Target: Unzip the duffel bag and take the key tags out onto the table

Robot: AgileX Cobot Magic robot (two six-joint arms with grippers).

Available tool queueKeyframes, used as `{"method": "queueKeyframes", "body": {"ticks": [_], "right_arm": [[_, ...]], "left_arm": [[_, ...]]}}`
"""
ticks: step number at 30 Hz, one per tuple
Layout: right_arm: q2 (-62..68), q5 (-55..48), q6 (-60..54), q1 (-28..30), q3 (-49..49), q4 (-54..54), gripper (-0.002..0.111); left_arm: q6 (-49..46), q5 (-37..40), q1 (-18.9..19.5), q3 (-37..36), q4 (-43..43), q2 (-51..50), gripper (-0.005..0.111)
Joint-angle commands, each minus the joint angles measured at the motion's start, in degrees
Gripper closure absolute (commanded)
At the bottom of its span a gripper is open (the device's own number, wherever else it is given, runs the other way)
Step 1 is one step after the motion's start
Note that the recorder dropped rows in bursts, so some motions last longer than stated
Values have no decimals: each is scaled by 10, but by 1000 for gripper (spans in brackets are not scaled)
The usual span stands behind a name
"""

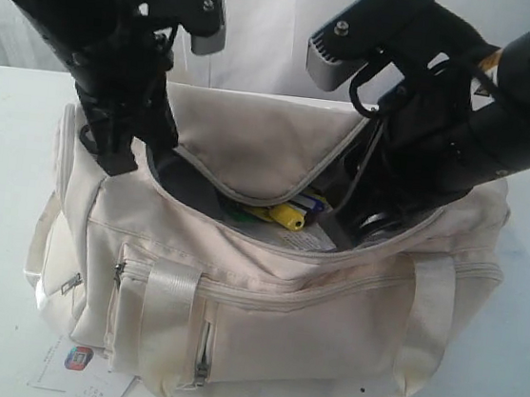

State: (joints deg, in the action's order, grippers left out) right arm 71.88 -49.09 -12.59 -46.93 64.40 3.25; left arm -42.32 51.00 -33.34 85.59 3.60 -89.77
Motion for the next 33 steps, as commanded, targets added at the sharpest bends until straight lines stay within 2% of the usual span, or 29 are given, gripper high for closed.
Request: {"method": "queueKeyframes", "body": {"ticks": [1,7,11,15,18,21,27,31,33], "right_arm": [[-5,21,4,0,2,4,61],[-5,21,4,0,2,4,61],[-5,20,4,0,2,4,61],[-5,17,4,0,2,4,61],[-5,14,4,0,2,4,61],[-5,14,4,0,2,4,61],[-5,14,4,0,2,4,61],[-5,11,4,0,2,13,61],[-5,6,4,0,2,18,61]], "left_arm": [[-10,-32,-1,-6,-8,-60,107],[-1,-145,-1,-6,-67,-118,107],[30,-260,-1,-6,-63,-122,107],[40,-416,-1,-6,-43,-122,107],[35,-492,-1,-6,-43,-126,107],[26,-514,0,-6,-43,-135,107],[-1,-500,0,-5,-43,-144,107],[10,-488,-9,-5,-41,-105,107],[16,-458,-17,-5,-41,-77,107]]}}
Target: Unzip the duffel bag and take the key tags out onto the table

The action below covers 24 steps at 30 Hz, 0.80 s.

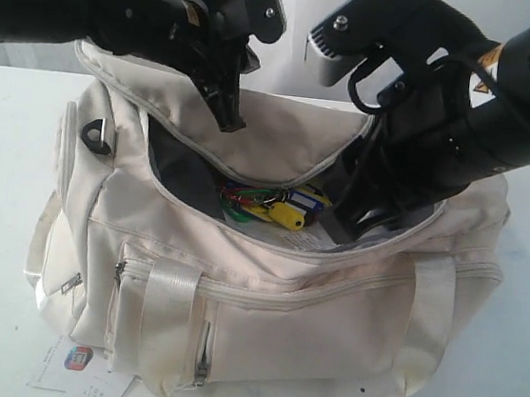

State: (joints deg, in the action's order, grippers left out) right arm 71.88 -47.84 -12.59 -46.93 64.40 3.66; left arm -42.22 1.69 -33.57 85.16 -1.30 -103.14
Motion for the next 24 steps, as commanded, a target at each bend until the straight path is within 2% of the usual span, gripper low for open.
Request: {"method": "queueKeyframes", "body": {"ticks": [1,6,9,12,17,19,21,24], "right_arm": [[-5,-7,4,0,2,18,61],[-3,0,10,0,2,45,61],[1,25,53,6,-4,75,61],[20,83,86,28,-17,75,63],[71,160,86,73,-18,23,63],[98,192,86,111,-16,-22,63],[129,187,25,160,-9,-134,63],[169,146,-189,239,1,-454,63]], "left_arm": [[15,65,-15,-1,8,72,107],[27,266,-18,-1,8,126,107],[52,370,-18,-1,13,138,107],[65,411,-18,-2,37,140,107],[61,414,-20,-32,86,156,107],[51,414,-20,-58,87,161,107],[43,388,-20,-87,86,163,107],[36,342,-20,-115,87,163,107]]}}
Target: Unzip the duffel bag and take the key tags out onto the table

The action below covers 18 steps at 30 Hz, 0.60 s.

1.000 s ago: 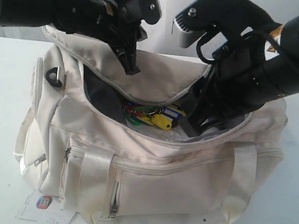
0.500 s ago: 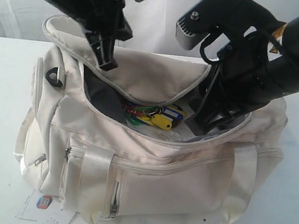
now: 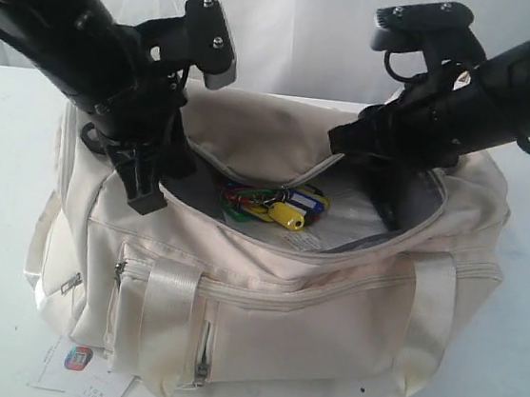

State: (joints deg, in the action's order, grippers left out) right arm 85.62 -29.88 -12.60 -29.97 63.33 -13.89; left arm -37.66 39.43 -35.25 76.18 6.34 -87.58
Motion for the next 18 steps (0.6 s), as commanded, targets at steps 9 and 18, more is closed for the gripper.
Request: {"method": "queueKeyframes", "body": {"ticks": [9,18], "right_arm": [[88,-74,-288,118,12,-421,43],[170,-106,-452,117,31,-605,43]], "left_arm": [[-10,-32,-3,-25,27,10,107],[-59,-18,-3,-25,75,10,107]]}}
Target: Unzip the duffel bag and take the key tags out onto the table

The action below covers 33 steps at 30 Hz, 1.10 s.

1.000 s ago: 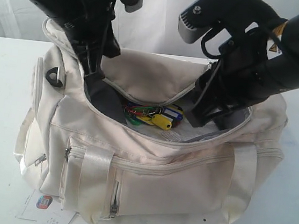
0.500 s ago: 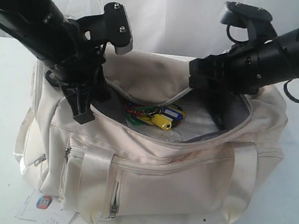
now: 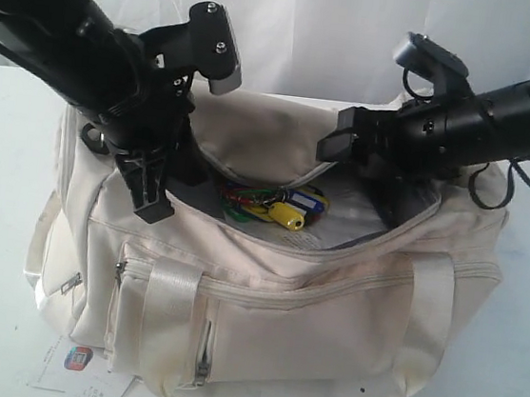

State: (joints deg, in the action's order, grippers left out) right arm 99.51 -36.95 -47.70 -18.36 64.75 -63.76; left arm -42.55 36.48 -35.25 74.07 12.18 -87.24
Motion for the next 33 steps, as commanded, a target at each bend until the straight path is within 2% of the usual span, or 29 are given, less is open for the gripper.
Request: {"method": "queueKeyframes", "body": {"ticks": [1,11,22,28,33], "right_arm": [[41,-56,-122,1,22,-135,43],[71,-198,-175,1,94,-246,43],[71,-148,-212,1,146,-268,43],[71,-100,-227,1,148,-268,43],[71,-62,-245,1,148,-299,43]], "left_arm": [[-10,13,-3,-4,17,6,107],[-12,15,-3,-4,18,6,107],[-12,4,-3,-4,18,6,107],[-12,-84,-3,-4,8,-20,107],[-13,-220,-2,-4,-16,-65,107]]}}
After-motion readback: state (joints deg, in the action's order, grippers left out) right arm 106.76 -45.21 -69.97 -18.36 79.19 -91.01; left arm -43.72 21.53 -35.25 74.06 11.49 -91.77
